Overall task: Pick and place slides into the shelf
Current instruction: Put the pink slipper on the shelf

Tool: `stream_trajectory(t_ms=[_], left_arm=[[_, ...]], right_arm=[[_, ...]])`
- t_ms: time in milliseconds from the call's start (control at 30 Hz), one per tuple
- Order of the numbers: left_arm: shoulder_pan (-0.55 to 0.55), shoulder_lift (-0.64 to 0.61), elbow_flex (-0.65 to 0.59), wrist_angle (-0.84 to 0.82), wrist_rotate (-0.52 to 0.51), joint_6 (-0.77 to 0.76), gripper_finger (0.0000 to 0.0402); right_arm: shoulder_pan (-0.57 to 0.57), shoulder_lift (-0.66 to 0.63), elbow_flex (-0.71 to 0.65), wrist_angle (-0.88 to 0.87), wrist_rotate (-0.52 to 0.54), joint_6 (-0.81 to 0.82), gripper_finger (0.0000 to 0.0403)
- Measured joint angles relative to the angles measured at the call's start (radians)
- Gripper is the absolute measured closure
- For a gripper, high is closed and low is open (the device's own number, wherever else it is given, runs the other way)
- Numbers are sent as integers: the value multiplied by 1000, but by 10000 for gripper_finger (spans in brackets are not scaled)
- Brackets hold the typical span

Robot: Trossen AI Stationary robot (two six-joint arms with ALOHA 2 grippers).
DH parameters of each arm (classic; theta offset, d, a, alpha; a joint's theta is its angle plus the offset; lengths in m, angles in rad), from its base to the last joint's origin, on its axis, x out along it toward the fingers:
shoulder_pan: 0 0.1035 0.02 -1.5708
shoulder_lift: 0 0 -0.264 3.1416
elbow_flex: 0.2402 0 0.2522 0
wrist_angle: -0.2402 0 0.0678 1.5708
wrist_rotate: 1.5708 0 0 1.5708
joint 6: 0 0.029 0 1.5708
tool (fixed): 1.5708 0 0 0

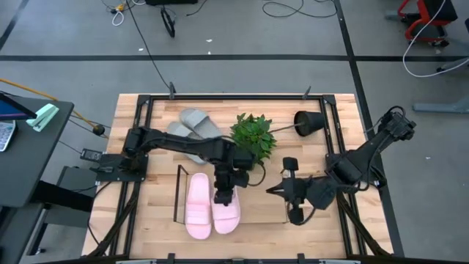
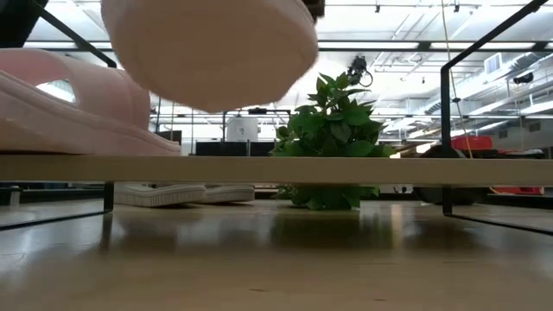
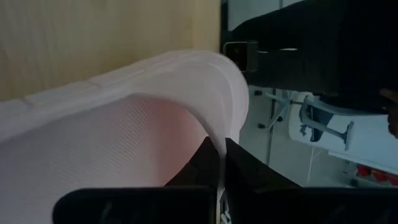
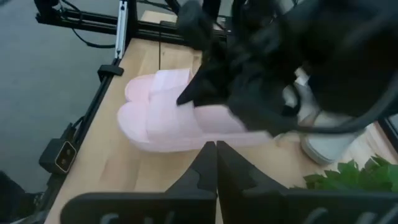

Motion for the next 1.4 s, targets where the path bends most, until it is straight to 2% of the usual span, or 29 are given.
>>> stream_trajectory(t_ms=[367,900,1400], left_arm=[[-4,75,-1,61,-1,-60,391],[-16,76,-1,48,54,-90,391],[-21,75,-1,26,53,-110,383]], right_arm=[[47,0,0,0,54,15,403],[47,0,0,-6,63,1,403],[47,3,0,-4,42,-2,403]])
